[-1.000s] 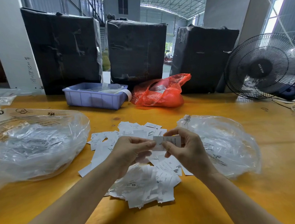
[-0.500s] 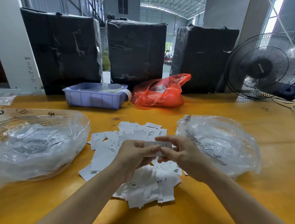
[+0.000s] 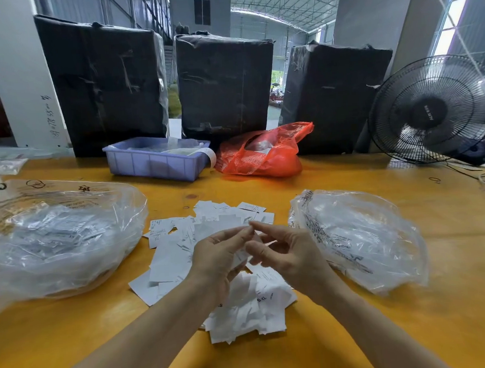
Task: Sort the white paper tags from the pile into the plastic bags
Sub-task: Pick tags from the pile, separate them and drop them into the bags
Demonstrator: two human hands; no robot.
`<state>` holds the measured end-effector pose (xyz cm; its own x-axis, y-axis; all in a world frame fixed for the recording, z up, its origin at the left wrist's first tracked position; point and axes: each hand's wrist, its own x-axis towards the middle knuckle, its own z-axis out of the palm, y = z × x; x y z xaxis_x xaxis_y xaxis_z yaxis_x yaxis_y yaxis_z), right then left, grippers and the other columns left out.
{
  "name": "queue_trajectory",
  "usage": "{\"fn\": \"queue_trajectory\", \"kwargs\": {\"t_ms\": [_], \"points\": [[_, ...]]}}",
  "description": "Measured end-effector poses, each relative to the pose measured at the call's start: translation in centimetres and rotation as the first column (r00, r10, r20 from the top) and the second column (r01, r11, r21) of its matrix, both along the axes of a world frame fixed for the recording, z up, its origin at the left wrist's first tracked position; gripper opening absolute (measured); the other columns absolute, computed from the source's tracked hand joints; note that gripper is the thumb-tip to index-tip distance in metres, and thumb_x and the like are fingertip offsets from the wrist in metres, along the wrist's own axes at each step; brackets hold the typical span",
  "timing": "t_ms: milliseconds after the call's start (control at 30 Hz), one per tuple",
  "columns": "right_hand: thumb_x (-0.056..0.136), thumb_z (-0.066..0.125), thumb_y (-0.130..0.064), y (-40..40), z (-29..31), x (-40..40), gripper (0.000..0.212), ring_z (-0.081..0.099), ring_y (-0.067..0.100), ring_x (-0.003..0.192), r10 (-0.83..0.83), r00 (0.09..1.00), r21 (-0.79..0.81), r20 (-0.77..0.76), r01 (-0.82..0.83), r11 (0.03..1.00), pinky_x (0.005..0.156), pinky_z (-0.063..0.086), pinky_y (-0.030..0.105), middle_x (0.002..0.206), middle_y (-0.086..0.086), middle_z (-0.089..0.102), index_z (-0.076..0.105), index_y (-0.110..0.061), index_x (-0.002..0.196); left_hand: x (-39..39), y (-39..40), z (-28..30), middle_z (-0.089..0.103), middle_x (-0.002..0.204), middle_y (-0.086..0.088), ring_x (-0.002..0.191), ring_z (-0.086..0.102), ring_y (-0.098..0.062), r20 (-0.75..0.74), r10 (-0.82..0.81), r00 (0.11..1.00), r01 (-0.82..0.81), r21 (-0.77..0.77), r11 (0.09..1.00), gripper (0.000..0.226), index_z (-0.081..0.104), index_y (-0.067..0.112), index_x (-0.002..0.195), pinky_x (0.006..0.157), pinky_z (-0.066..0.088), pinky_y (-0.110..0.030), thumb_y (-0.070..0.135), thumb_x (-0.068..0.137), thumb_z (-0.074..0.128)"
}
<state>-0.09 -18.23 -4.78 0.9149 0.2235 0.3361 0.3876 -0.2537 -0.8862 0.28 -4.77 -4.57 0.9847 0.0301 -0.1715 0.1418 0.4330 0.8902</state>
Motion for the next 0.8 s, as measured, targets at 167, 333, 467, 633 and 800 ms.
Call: {"fn": "queue_trajectory", "kwargs": {"t_ms": [167, 333, 467, 633, 800], "points": [[0.085, 0.064, 0.002, -0.4, 0.0, 0.2, 0.031, 0.067, 0.007, 0.062, -0.046, 0.995, 0.184, -0.091, 0.062, 0.981, 0.060, 0.052, 0.015, 0.077, 0.003, 0.071, 0.065, -0.005, 0.114, 0.0, 0.2, 0.3, 0.062, 0.070, -0.011, 0.064, 0.057, -0.019, -0.081, -0.076, 0.994, 0.080, 0.040, 0.996, 0.027, 0.068, 0.003, 0.089, 0.049, 0.046, -0.022, 0.028, 0.080, 0.070], [0.088, 0.061, -0.002, -0.9, 0.2, 0.6, 0.020, 0.059, 0.003, 0.057, -0.098, 0.991, 0.149, -0.095, 0.111, 0.983, 0.059, 0.051, 0.015, 0.072, 0.003, 0.068, 0.069, -0.011, 0.104, 0.4, 1.0, 0.2, 0.068, 0.063, -0.007, 0.053, 0.062, -0.012, 0.011, -0.108, 0.994, 0.104, 0.180, 0.978, 0.020, 0.069, -0.005, 0.096, 0.053, 0.052, -0.021, 0.010, 0.082, 0.070], [0.085, 0.067, -0.008, -0.8, 0.3, 0.4, 0.015, 0.061, 0.000, 0.060, -0.093, 0.995, 0.105, -0.025, 0.095, 0.990, 0.058, 0.048, 0.013, 0.075, -0.003, 0.070, 0.070, -0.020, 0.094, 0.7, 1.4, 0.0, 0.071, 0.072, -0.011, 0.063, 0.066, -0.014, 0.031, -0.097, 0.995, 0.089, 0.214, 0.973, 0.013, 0.072, -0.003, 0.087, 0.052, 0.051, -0.016, 0.007, 0.079, 0.072], [0.081, 0.070, -0.003, -0.9, 0.5, 0.3, 0.017, 0.063, 0.008, 0.063, -0.077, 0.994, 0.140, -0.083, 0.088, 0.986, 0.061, 0.051, 0.017, 0.077, 0.005, 0.071, 0.071, -0.015, 0.093, 1.1, 1.4, -0.2, 0.072, 0.071, -0.009, 0.061, 0.065, -0.014, 0.028, -0.063, 0.998, 0.056, 0.201, 0.978, 0.006, 0.073, 0.000, 0.079, 0.051, 0.051, -0.017, 0.006, 0.077, 0.073], [0.085, 0.064, 0.000, -1.5, 0.8, 0.7, 0.011, 0.065, 0.014, 0.059, -0.138, 0.983, 0.240, -0.123, 0.164, 0.957, 0.060, 0.055, 0.022, 0.071, 0.009, 0.070, 0.070, -0.006, 0.090, 1.6, 2.1, 0.0, 0.070, 0.065, -0.006, 0.052, 0.049, -0.012, -0.024, -0.101, 0.995, 0.104, 0.277, 0.955, 0.007, 0.075, 0.005, 0.073, 0.042, 0.041, -0.016, 0.011, 0.075, 0.076]]}}
